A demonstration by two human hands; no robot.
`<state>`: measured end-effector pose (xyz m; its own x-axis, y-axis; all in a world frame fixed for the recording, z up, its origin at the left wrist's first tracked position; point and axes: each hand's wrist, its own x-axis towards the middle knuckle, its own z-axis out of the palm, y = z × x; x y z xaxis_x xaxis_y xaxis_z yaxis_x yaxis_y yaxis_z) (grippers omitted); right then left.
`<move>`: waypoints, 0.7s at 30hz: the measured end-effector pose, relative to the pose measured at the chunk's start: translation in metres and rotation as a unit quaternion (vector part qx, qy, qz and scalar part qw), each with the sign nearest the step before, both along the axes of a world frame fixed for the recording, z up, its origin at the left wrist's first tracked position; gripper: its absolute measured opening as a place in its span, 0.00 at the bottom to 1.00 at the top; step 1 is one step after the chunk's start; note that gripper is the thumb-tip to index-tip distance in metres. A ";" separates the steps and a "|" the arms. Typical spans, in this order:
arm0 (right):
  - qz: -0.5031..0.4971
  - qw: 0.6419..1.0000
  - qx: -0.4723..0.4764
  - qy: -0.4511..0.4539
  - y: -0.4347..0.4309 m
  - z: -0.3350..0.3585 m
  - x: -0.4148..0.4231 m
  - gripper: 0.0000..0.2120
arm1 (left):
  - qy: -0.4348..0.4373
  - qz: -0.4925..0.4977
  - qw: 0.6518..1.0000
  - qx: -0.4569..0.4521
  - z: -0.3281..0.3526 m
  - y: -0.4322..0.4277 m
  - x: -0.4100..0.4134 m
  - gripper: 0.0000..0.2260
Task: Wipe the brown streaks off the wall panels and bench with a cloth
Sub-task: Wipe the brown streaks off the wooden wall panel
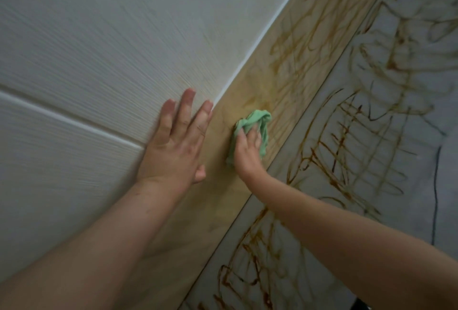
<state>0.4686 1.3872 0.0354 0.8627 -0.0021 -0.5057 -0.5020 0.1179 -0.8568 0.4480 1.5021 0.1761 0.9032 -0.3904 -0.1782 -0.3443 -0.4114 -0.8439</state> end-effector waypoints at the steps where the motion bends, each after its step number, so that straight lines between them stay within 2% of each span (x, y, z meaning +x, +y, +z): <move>1: 0.005 1.000 -0.005 -0.031 0.002 0.004 -0.007 0.31 | 0.000 -0.006 1.000 0.007 0.001 0.000 0.000 0.53; 3: -0.019 0.993 -0.028 -0.115 -0.005 0.013 0.006 0.31 | -0.001 -0.014 1.000 0.013 0.000 0.002 0.001 0.55; 5: -0.061 0.984 -0.061 -0.155 -0.016 0.024 0.038 0.30 | 0.006 -0.017 1.000 0.015 0.002 0.001 0.002 0.57; 8: -0.109 0.984 -0.065 -0.125 -0.034 0.029 0.075 0.29 | -0.002 -0.036 0.999 0.003 0.000 0.003 0.002 0.55; 13: -0.056 0.995 -0.074 -0.046 -0.034 0.014 0.068 0.31 | -0.017 -0.067 0.998 -0.006 -0.002 0.008 0.004 0.52; 16: -0.024 0.999 -0.043 0.015 -0.034 -0.003 0.059 0.32 | -0.018 -0.054 0.998 0.001 -0.002 0.007 0.004 0.52; 19: -0.039 0.998 -0.009 0.056 -0.026 -0.027 0.054 0.32 | -0.021 -0.060 0.998 0.003 -0.007 0.011 0.003 0.51; 21: -0.058 0.992 0.008 0.115 -0.020 -0.051 0.058 0.32 | -0.010 -0.057 0.998 0.008 -0.008 0.009 0.003 0.51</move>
<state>0.5264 1.3669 -0.0153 0.7196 -0.0840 -0.6893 -0.6657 0.1989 -0.7192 0.4513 1.5109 0.1681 0.8569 -0.4876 -0.1673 -0.3705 -0.3569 -0.8575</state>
